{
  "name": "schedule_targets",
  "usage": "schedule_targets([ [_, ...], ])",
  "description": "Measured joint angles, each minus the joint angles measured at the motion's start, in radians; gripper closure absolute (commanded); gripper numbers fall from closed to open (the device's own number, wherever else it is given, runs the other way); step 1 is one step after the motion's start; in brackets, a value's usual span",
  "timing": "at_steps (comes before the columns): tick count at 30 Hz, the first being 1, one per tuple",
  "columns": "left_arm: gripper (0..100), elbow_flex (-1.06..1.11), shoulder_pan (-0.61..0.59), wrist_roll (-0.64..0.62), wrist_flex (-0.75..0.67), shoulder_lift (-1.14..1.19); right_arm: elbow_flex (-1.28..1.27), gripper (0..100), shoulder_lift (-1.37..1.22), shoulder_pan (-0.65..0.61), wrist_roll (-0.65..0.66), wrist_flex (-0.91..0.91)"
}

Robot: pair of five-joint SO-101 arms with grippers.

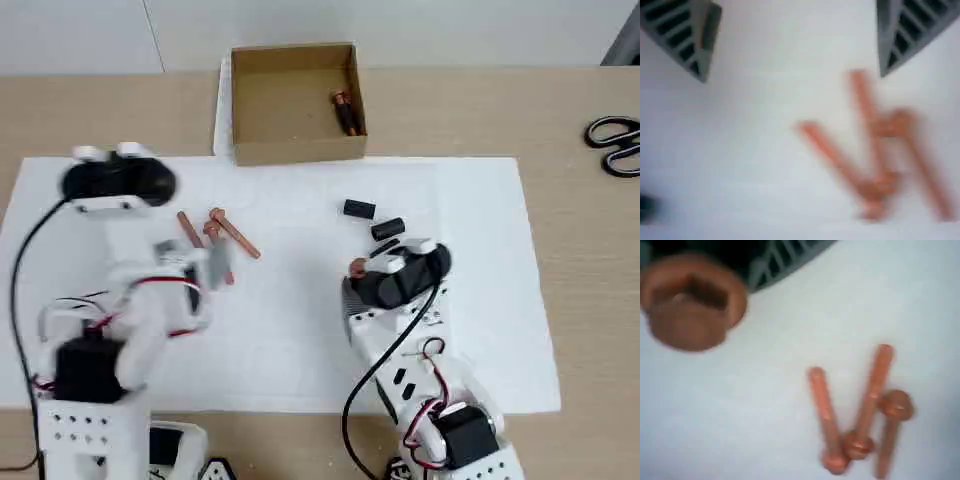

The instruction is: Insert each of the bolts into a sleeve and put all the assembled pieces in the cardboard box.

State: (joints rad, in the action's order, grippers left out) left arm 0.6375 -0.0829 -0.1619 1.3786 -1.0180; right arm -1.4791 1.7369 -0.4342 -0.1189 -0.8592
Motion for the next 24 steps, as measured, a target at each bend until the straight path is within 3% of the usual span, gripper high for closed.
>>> schedule_targets([
  [3,79,0.0,-0.097,0.04,0.031,-0.002,0.052,99.5,-0.08,0.098,0.054,-0.052],
  [11,79,0.0,-0.126,0.054,0.089,-0.002,0.517,99.5,-0.571,0.226,0.198,-0.072],
  [24,79,0.0,-0.126,0.058,0.094,-0.002,1.421,99.5,-1.763,0.199,0.199,0.4],
])
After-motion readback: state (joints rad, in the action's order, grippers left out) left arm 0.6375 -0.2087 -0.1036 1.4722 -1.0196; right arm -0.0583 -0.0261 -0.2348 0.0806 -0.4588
